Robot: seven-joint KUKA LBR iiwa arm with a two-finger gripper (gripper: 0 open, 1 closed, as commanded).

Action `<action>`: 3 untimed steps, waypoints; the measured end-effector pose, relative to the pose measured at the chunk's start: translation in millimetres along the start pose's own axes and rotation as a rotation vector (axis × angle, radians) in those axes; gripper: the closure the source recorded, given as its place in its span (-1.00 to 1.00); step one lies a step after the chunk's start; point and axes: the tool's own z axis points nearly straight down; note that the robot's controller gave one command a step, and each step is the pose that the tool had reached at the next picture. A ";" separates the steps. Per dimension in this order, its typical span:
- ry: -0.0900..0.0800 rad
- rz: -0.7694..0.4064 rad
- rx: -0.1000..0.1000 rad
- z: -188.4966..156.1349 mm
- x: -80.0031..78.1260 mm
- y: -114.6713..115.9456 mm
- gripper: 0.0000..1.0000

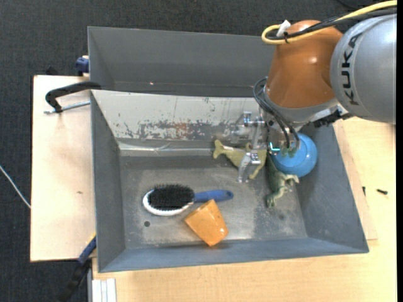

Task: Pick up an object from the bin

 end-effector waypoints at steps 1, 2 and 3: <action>-0.024 -0.170 -0.006 113.3 -20.1 -79.4 -1.00; -0.043 -0.170 -0.002 107.3 -25.1 -78.7 1.00; -0.018 -0.599 0.006 -41.7 -14.6 -82.4 1.00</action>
Offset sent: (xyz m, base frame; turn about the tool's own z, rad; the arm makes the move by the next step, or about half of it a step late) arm 0.0137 -0.0835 -0.1185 -0.1694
